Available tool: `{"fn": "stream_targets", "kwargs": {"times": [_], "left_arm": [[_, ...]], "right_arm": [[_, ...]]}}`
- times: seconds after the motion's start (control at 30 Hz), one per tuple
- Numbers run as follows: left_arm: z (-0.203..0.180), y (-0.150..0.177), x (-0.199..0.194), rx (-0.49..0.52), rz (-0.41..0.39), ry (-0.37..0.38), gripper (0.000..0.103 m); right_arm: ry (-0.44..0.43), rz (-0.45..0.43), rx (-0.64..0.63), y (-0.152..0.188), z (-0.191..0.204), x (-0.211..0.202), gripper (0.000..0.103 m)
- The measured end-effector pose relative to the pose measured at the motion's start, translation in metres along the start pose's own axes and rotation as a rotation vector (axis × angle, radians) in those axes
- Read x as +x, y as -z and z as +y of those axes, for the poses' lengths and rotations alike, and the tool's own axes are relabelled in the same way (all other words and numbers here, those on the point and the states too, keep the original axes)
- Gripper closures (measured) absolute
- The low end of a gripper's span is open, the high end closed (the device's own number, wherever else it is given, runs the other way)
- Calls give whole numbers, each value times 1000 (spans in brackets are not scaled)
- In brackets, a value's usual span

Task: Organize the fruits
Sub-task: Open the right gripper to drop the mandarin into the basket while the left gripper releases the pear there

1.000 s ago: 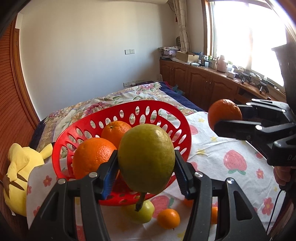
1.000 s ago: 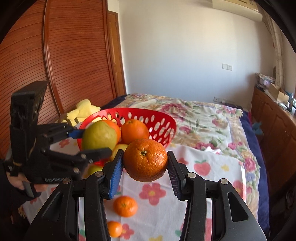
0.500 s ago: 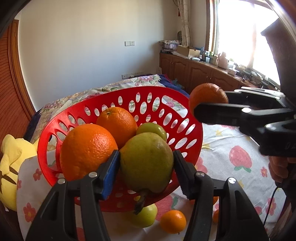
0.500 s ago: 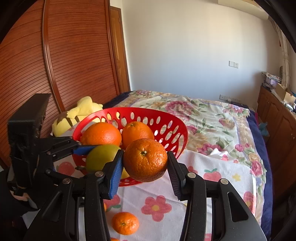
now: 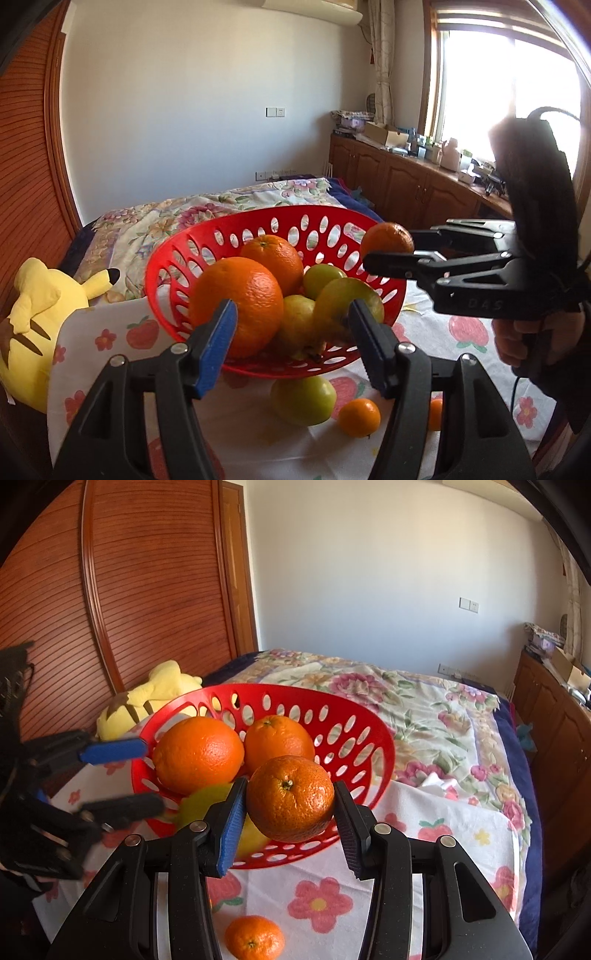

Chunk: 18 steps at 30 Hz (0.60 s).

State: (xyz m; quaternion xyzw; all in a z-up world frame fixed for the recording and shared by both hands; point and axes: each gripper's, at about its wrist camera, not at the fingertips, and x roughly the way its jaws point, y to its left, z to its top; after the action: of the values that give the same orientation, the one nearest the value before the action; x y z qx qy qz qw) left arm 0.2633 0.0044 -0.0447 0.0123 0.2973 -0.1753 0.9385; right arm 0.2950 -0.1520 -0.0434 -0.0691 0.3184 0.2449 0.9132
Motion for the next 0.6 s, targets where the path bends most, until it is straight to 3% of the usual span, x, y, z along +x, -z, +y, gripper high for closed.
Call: {"fn": "stream_targets", "kwargs": {"times": [0.6], "left_arm": [[16,9,-26,-16,-33,-30,39]], "right_arm": [[88,57,4,-15,-17,42,56]]}}
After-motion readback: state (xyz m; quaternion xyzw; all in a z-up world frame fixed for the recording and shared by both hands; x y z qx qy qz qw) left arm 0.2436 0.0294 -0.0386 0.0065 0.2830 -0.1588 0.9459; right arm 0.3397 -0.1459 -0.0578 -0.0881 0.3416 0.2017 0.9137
